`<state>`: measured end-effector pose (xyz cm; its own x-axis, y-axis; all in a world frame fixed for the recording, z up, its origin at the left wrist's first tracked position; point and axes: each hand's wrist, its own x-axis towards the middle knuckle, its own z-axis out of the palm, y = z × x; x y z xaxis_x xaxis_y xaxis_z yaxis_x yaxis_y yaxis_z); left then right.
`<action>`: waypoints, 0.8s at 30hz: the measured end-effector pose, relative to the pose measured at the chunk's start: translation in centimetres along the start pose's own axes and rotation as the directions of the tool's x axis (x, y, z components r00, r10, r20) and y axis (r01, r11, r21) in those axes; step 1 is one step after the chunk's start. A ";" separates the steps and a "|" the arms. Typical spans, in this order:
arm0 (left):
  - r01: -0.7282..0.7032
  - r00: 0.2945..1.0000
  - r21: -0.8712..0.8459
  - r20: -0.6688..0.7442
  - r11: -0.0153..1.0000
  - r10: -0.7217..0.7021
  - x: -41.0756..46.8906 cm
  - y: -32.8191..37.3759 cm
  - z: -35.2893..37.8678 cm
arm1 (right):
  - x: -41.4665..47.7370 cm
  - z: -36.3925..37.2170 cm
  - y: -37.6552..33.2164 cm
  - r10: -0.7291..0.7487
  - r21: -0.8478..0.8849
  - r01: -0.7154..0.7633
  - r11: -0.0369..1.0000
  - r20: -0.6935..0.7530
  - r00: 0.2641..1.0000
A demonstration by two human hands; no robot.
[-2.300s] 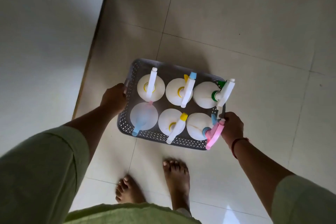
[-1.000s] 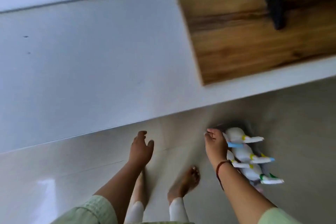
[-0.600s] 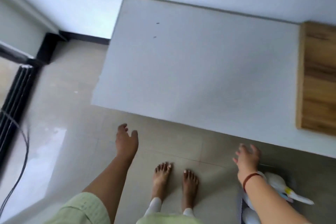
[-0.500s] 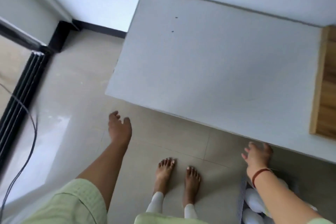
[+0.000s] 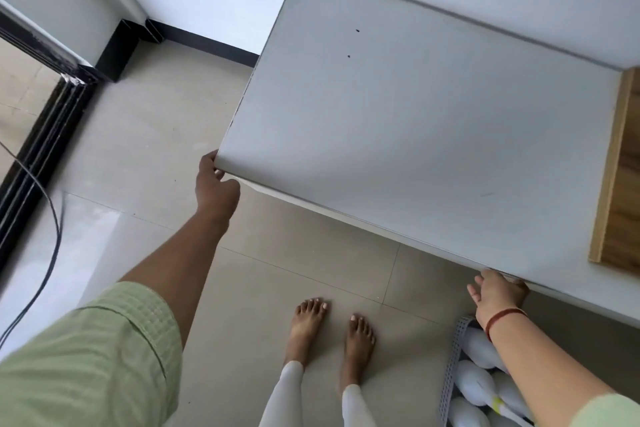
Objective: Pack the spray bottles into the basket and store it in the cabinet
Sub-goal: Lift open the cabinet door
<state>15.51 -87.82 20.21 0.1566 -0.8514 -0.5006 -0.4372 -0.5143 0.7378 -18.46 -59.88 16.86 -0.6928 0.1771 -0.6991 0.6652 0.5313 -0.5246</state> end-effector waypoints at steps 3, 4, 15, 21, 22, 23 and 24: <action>-0.027 0.999 0.097 -0.026 0.995 0.030 0.5 -0.2 -0.2 | 0.0 -0.5 0.3 -0.014 0.010 0.014 1.000 0.001 1.000; -0.039 0.999 0.144 -0.027 0.989 0.044 0.6 -0.2 -0.6 | -0.1 -0.5 0.3 -0.002 0.056 0.002 0.998 -0.010 1.000; -0.088 0.987 0.307 0.155 0.948 0.041 1.5 -0.5 -3.0 | 0.5 -5.9 1.5 0.116 0.015 -0.119 0.993 0.115 0.987; -0.165 0.986 0.442 0.087 0.882 0.141 0.6 -0.8 -3.7 | 2.5 -11.1 1.4 0.166 -0.047 -0.165 0.985 0.010 0.986; -0.172 0.985 0.465 0.076 0.868 0.154 0.2 -1.0 -3.8 | 2.7 -11.7 1.2 0.157 -0.063 -0.157 0.986 -0.001 0.988; -0.175 0.984 0.488 0.071 0.855 0.160 -0.2 -1.3 -4.0 | 2.8 -12.2 1.0 0.143 -0.075 -0.144 0.987 -0.013 0.990; -0.174 0.984 0.508 0.072 0.843 0.160 -0.5 -1.6 -4.3 | 2.9 -12.5 0.8 0.124 -0.084 -0.126 0.989 -0.021 0.992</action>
<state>19.95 -87.02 21.22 0.0202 -0.9130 -0.4076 -0.8461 -0.2327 0.4794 -23.43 -48.59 20.43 -0.6104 0.2591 -0.7485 0.7213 0.5723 -0.3901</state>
